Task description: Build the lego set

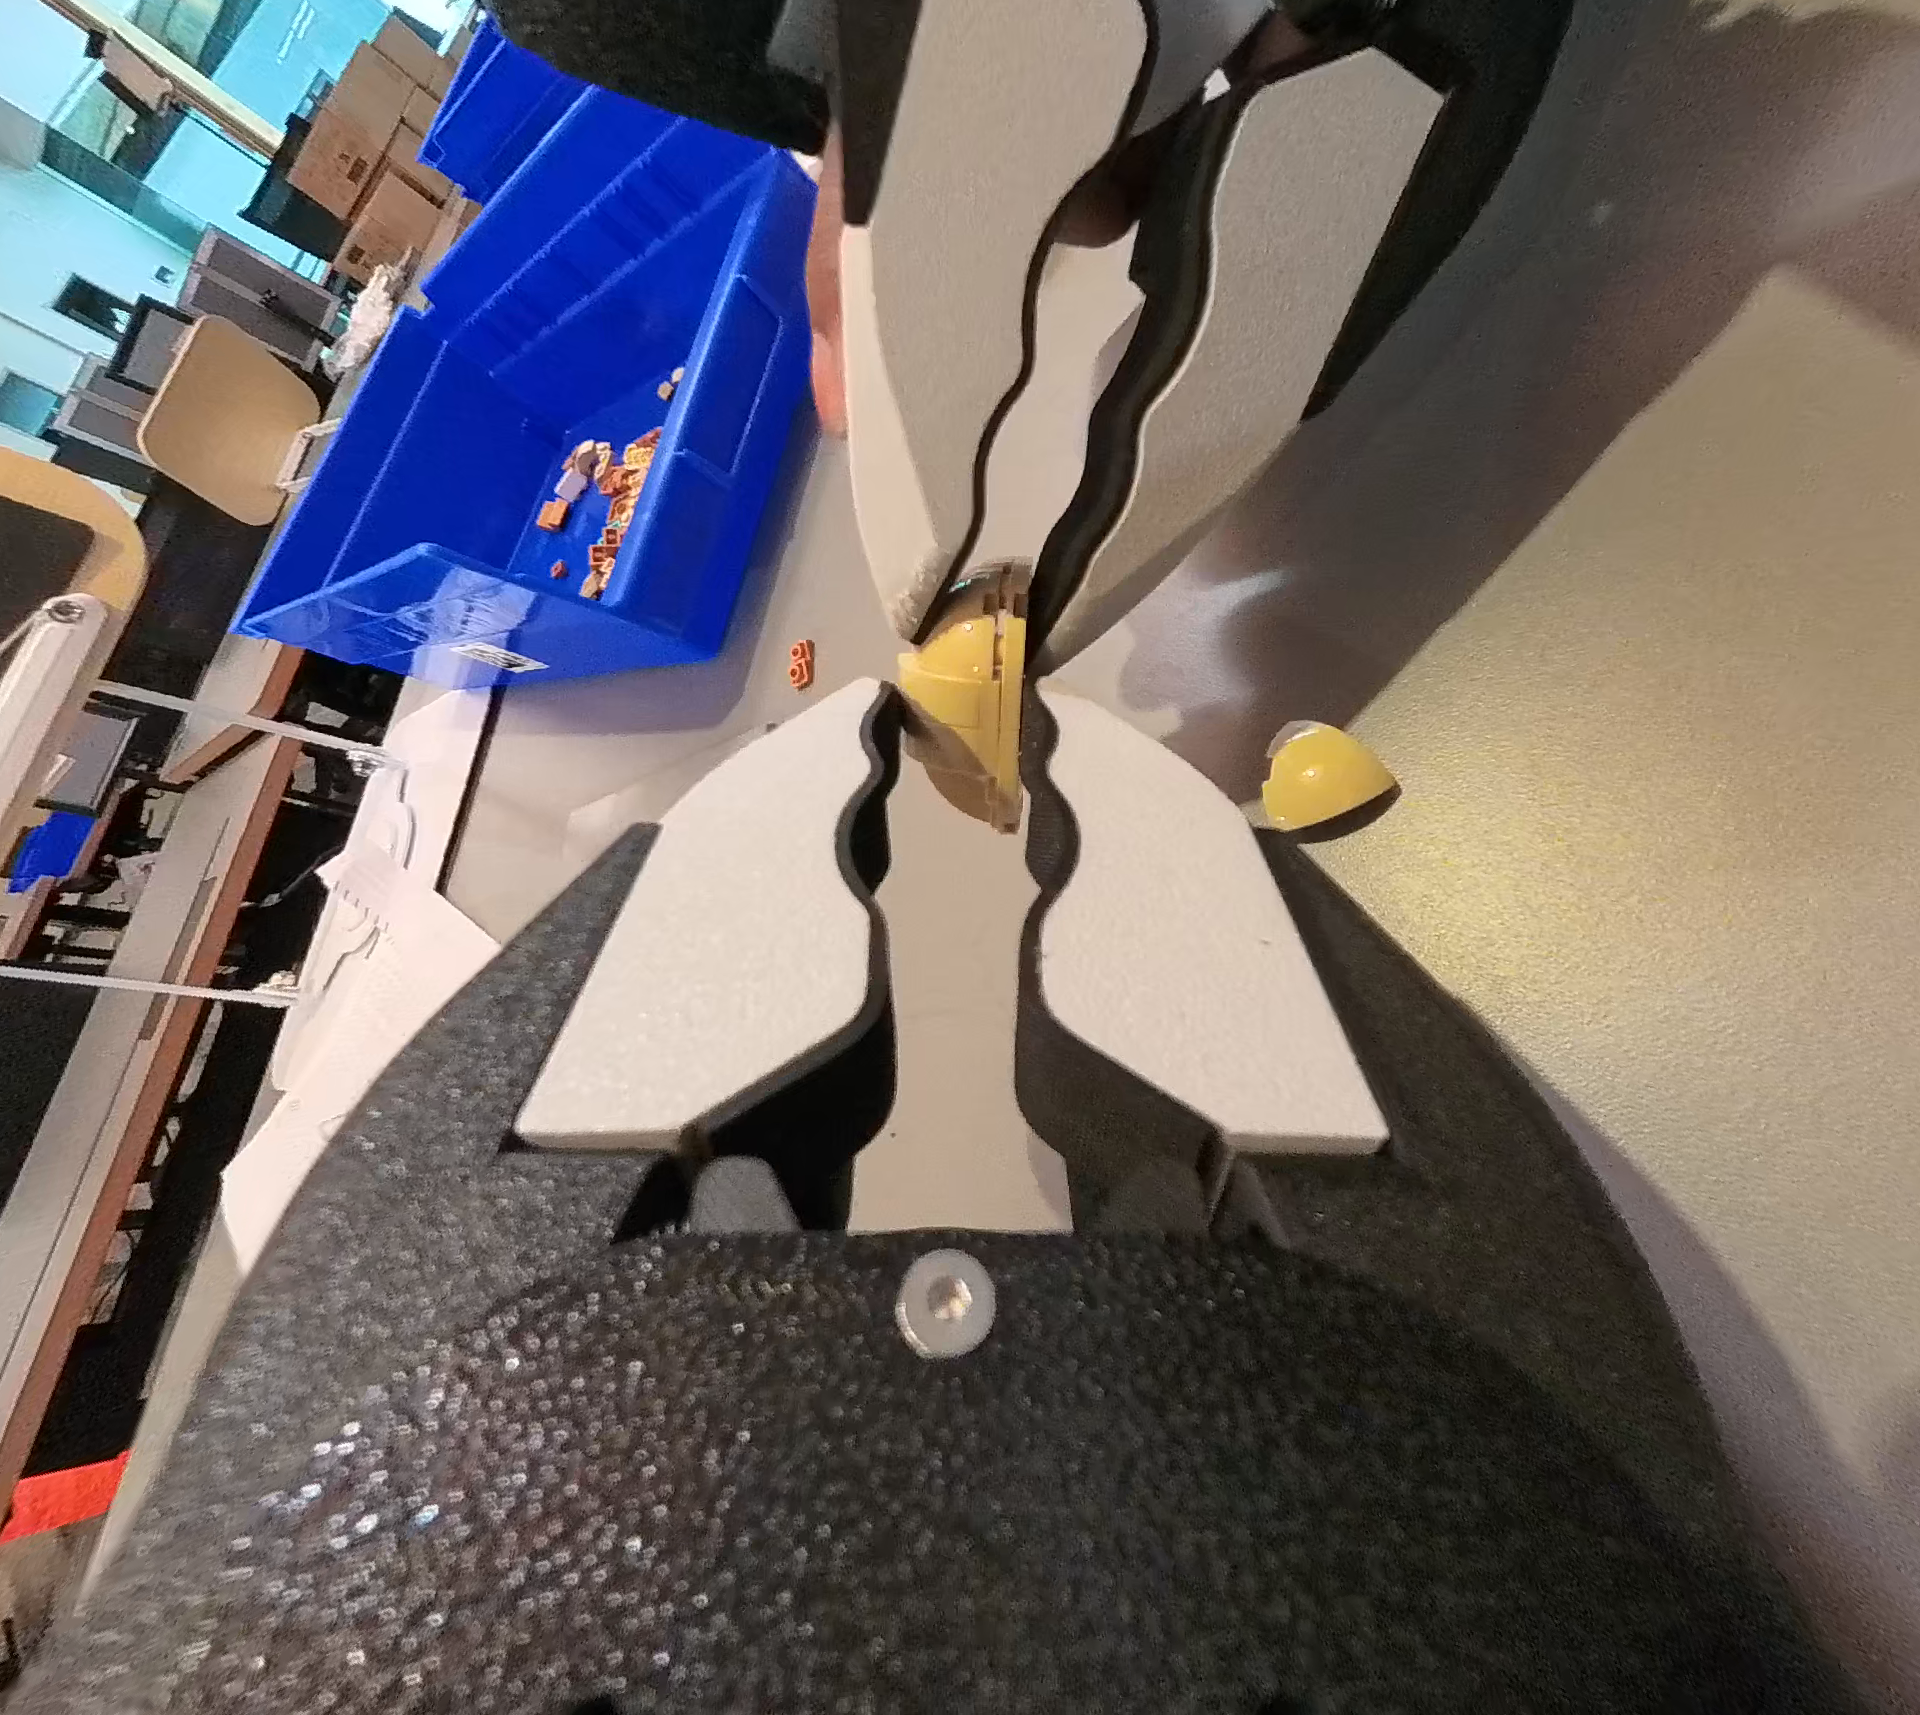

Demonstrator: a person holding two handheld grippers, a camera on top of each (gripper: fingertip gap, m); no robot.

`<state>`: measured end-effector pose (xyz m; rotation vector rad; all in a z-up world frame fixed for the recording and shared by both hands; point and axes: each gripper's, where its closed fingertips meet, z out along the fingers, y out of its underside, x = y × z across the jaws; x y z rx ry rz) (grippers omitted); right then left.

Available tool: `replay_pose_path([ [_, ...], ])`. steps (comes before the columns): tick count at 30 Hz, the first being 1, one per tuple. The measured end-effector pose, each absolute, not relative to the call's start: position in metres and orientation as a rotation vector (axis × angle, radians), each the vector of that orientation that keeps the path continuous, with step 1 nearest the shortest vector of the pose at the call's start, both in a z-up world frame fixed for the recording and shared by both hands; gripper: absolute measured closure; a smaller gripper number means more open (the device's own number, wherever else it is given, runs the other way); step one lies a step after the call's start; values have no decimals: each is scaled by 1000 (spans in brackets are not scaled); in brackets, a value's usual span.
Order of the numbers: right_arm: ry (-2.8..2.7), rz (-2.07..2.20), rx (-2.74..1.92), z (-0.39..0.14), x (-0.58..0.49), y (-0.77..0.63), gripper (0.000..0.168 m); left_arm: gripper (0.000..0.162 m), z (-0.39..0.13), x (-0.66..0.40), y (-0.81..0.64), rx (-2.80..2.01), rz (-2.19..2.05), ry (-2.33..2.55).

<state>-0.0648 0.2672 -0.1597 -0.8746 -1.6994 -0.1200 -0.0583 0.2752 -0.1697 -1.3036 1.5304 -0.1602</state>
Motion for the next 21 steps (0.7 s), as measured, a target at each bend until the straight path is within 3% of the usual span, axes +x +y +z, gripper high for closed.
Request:
replay_pose_path([
  [17, -1665, -25, -953, -160, -63, 267, 153, 140, -171, -57, 275, -1335, -227, 1503],
  [21, -1635, -21, -979, -158, -61, 271, 137, 140, -171, -58, 276, -1336, -225, 1503],
])
